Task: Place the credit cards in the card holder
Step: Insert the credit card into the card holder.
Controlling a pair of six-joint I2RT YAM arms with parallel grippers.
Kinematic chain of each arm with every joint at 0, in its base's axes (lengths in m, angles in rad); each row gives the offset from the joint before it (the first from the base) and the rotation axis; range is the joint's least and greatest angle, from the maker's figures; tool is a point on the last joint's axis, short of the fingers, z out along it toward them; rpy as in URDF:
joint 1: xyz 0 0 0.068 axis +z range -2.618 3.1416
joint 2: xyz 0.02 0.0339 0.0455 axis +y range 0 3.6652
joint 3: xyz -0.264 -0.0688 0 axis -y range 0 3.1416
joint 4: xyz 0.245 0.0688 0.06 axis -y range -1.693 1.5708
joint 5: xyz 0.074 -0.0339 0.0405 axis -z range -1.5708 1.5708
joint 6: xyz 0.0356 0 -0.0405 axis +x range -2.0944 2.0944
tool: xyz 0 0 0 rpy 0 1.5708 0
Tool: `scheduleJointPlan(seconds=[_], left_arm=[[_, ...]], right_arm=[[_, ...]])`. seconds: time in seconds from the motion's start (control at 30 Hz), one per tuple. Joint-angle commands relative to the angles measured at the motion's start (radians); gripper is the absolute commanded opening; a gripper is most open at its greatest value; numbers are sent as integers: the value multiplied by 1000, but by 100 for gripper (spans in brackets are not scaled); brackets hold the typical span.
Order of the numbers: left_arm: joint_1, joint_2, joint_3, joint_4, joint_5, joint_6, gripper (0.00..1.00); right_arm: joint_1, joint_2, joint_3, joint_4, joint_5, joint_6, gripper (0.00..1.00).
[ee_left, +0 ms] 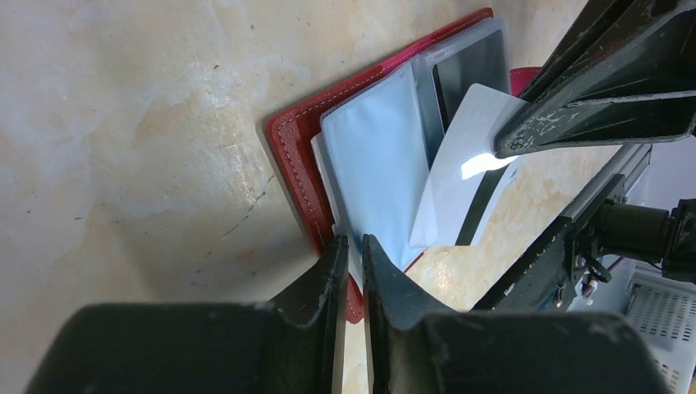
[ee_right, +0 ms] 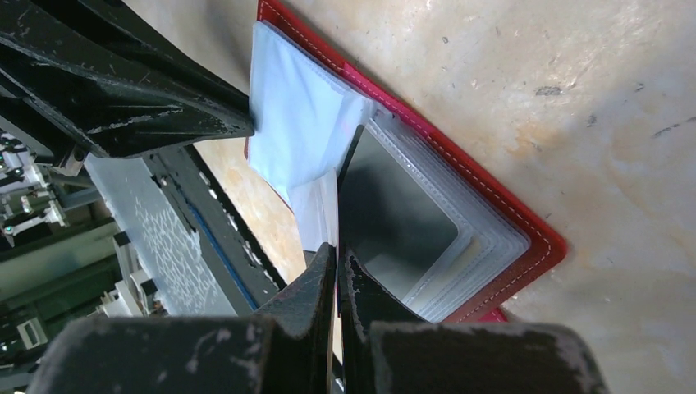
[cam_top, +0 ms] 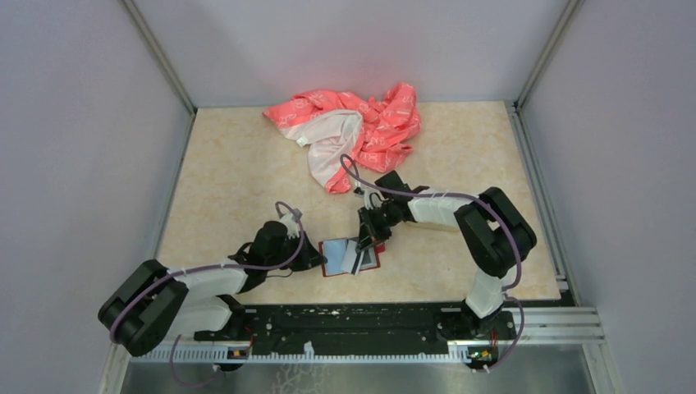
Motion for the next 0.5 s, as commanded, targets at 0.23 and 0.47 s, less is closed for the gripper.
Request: scheduleJointPlan(seconds=[0.23,0.47], left_arm=[[5,48,46,-23,-12,72,20],[5,58,67,-56,-41,88,21]], right_arm=[[17,72,86,-33,-15,-60,6],[13,156,179,-160,-53,-135,6]])
